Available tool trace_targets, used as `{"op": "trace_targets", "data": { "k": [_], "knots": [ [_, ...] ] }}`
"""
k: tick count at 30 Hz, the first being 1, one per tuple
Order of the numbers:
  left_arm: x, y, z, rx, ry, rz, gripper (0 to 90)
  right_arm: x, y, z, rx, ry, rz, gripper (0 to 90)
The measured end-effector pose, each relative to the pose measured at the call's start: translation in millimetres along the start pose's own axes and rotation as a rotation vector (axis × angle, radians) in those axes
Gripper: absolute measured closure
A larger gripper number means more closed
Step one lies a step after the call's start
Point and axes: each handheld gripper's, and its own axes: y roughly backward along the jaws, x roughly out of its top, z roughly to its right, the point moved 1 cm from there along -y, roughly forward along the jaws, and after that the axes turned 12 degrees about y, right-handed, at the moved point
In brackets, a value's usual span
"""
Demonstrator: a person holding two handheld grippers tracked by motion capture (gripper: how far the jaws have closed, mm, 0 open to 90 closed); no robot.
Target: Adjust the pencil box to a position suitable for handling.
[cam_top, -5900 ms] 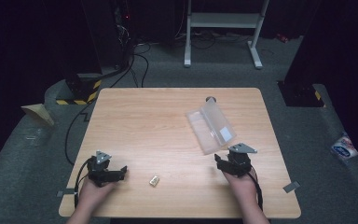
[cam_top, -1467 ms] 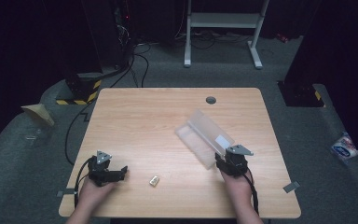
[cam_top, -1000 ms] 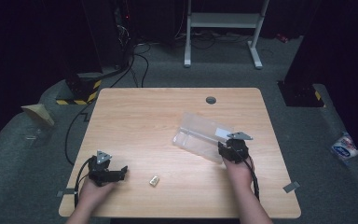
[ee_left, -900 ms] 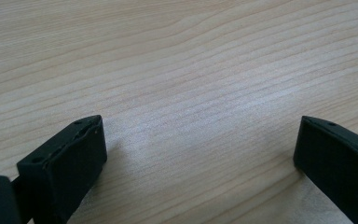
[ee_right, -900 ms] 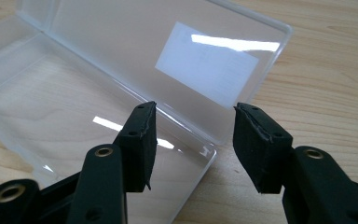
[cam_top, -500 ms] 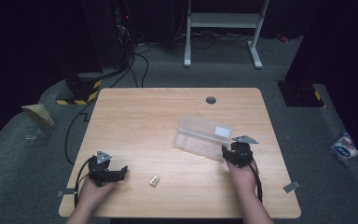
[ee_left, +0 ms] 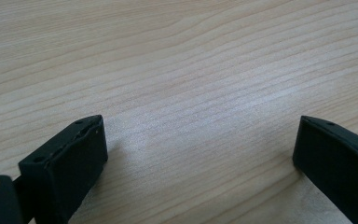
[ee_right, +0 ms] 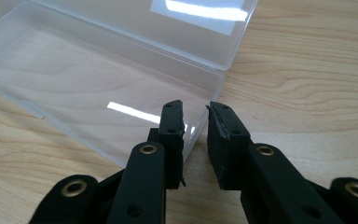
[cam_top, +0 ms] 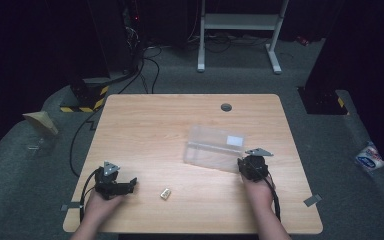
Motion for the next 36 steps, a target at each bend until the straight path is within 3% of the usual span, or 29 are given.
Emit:
{"op": "trace_targets", "data": {
  "k": [13, 21, 36],
  "knots": [
    [-0.1, 0.2, -0.1, 0.001, -0.002, 0.0, 3.4, 8.1, -4.3, -27.8, 0.042, 0.079, 0.011, 76.4],
    [-0.1, 0.2, -0.1, 0.001, -0.002, 0.0, 3.4, 7.7, -3.4, -36.9, 0.065, 0.119, 0.017, 77.4],
    [-0.2, 0.3, 0.1, 0.002, 0.001, 0.0, 3.4, 4.2, 0.0, -37.8, 0.064, 0.125, 0.029, 77.9]
  ]
}}
